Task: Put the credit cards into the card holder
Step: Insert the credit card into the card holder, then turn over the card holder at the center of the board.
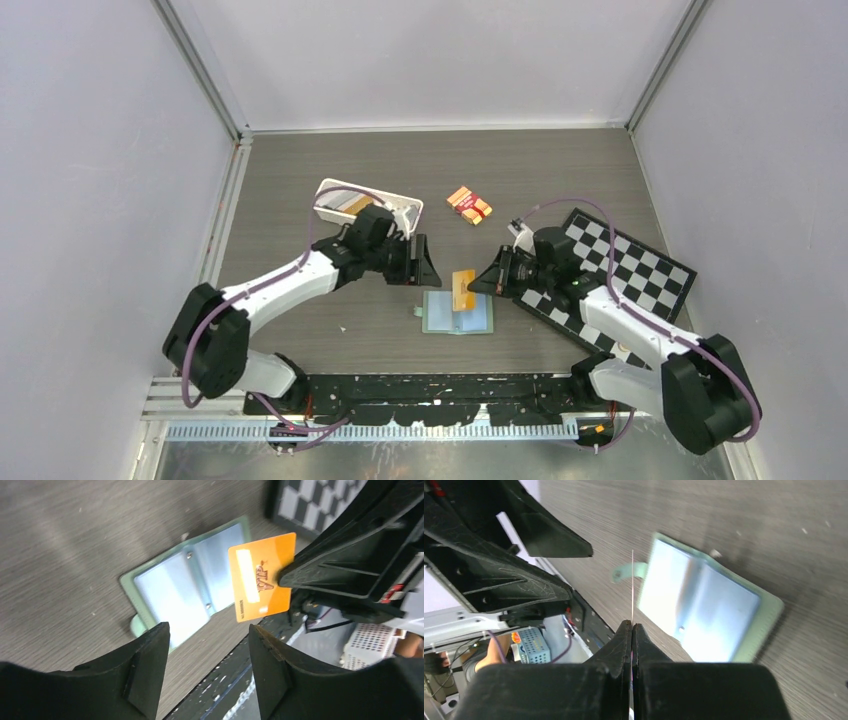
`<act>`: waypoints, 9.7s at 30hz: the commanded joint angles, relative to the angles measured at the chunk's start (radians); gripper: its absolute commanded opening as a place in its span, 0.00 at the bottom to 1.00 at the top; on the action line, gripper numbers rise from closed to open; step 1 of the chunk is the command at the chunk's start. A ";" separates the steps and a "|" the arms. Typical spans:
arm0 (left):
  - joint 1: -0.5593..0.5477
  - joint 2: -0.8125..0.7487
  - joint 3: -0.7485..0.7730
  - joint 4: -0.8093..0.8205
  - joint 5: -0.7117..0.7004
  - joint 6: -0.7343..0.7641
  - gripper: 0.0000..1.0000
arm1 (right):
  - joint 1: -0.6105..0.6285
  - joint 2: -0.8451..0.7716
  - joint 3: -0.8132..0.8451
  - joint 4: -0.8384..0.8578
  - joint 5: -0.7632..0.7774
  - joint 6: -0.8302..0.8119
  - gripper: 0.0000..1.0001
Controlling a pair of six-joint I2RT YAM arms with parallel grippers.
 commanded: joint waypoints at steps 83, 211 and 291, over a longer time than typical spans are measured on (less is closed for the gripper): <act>-0.131 0.331 0.085 -0.170 -0.280 0.145 0.14 | 0.011 0.419 -0.080 0.254 -0.052 -0.020 0.00; -0.137 0.345 0.078 -0.149 -0.266 0.124 0.00 | 0.229 0.258 0.212 -0.387 0.433 -0.080 0.31; -0.137 0.348 0.081 -0.145 -0.265 0.125 0.00 | 0.229 0.323 0.163 -0.106 0.230 0.004 0.20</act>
